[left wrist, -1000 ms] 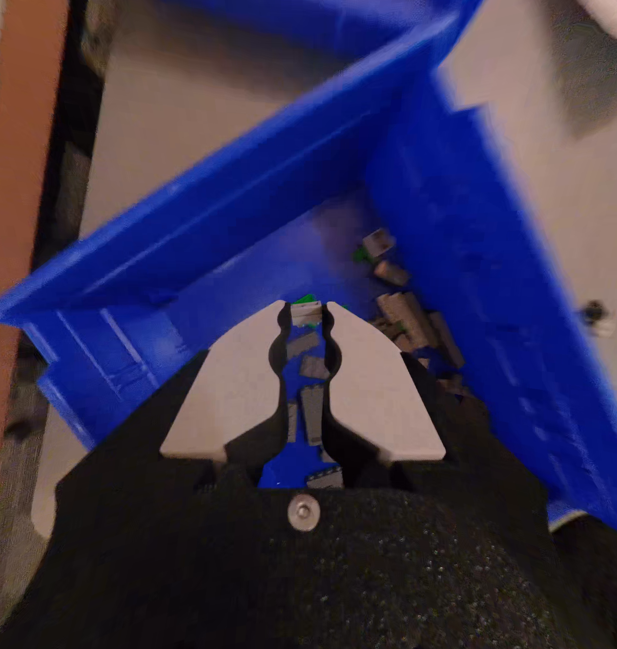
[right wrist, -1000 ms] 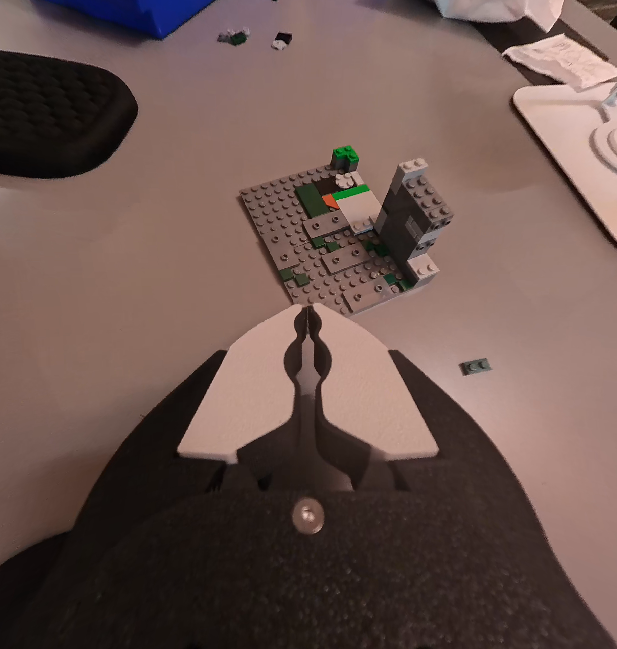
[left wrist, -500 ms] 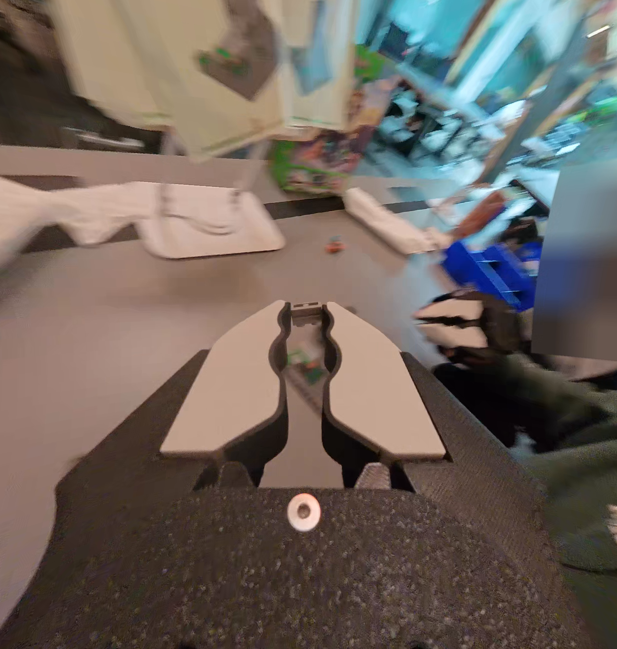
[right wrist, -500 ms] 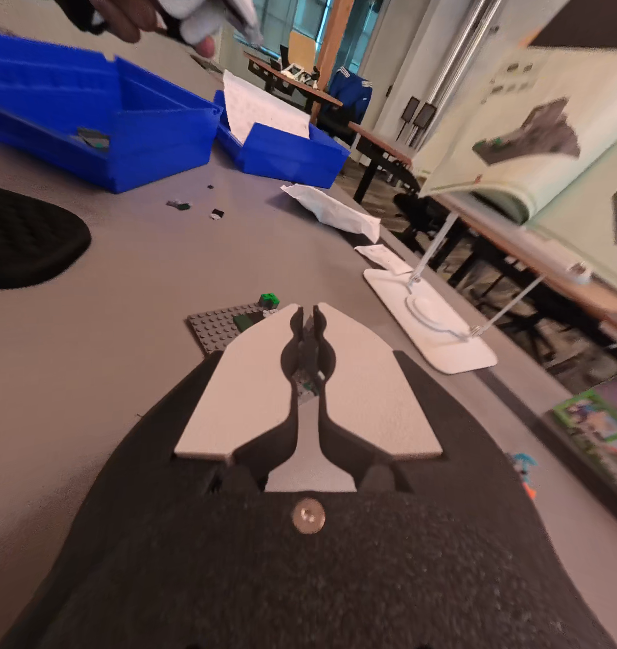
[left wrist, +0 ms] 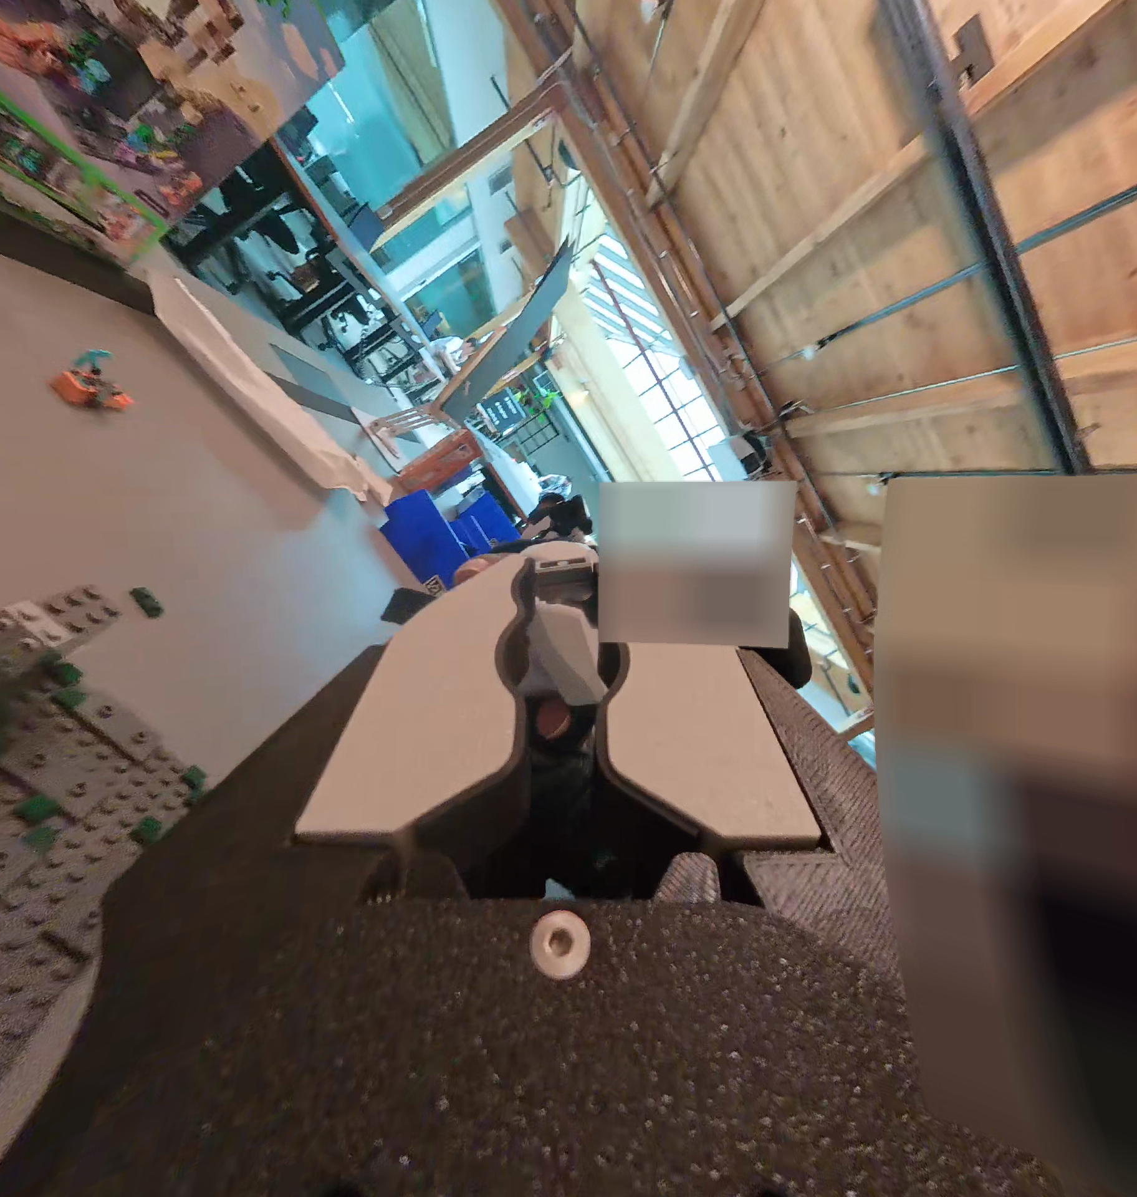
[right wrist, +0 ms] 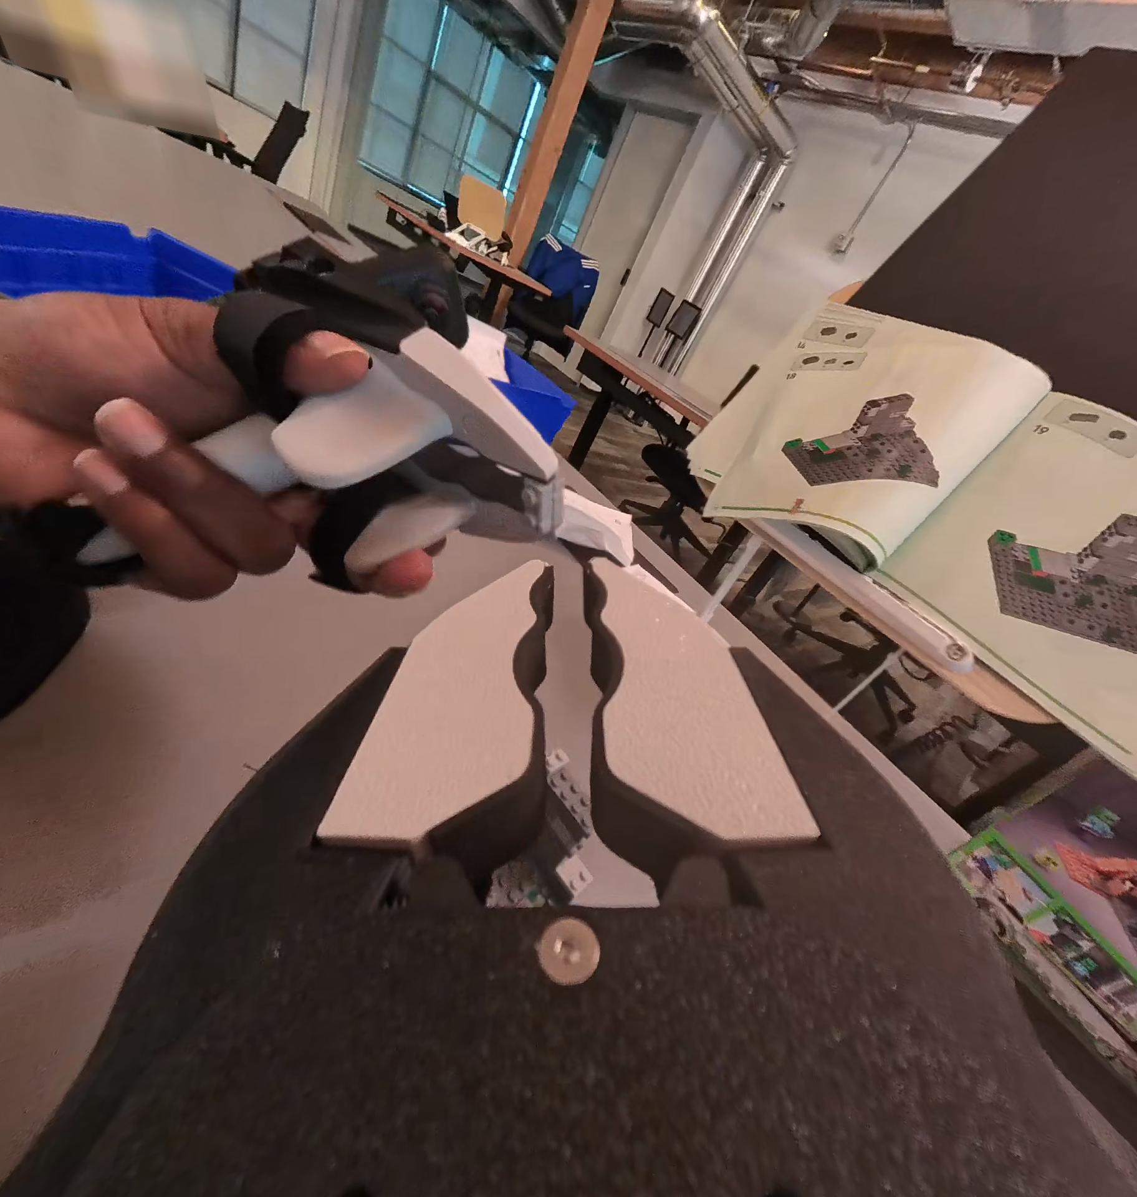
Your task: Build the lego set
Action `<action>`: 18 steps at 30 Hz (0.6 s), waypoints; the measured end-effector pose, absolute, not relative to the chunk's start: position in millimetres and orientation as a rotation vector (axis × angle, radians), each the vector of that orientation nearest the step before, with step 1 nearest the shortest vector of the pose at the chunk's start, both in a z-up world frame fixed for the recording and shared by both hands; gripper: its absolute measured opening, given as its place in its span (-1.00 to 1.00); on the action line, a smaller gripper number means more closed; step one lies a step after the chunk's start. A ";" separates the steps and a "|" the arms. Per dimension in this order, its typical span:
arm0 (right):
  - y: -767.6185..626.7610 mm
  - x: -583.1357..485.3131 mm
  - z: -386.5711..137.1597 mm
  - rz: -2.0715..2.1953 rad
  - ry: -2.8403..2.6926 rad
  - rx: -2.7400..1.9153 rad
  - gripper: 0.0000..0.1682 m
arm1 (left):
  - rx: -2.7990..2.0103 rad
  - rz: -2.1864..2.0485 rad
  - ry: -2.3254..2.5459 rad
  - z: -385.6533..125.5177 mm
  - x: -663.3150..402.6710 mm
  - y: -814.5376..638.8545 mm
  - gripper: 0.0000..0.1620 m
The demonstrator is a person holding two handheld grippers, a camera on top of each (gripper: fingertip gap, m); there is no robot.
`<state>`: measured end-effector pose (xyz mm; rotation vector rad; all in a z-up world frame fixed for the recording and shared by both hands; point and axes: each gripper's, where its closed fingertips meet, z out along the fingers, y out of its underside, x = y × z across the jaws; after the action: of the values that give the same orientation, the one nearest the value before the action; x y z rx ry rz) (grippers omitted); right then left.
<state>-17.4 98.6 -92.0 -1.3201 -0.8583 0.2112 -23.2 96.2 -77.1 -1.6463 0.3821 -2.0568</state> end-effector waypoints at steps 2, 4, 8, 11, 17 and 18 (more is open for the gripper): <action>96.1 -23.0 -90.7 0.199 -0.854 -1.292 -0.90 | -1.636 -2.101 0.356 -79.7 -20.7 91.5 -0.80; 93.1 -27.0 -90.4 0.173 -0.857 -1.273 -0.89 | -1.600 -2.146 0.317 -79.5 -22.7 90.6 -0.80; 91.5 -32.2 -93.9 0.154 -0.859 -1.274 -0.88 | -1.578 -2.176 0.293 -82.9 -26.1 89.7 -0.81; 89.2 -36.1 -93.9 0.165 -0.860 -1.265 -0.86 | -1.570 -2.199 0.279 -84.5 -27.8 89.2 -0.81; 91.8 -36.5 -95.5 0.123 -0.859 -1.272 -0.88 | -1.568 -2.215 0.252 -88.7 -27.3 89.1 -0.80; 91.7 -36.2 -96.6 0.117 -0.866 -1.276 -0.89 | -1.571 -2.209 0.257 -89.9 -26.9 89.0 -0.80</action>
<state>-36.2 91.7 -96.6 -1.2756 -0.8656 0.1175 -26.9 89.0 -89.9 -1.5715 0.2573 -2.2086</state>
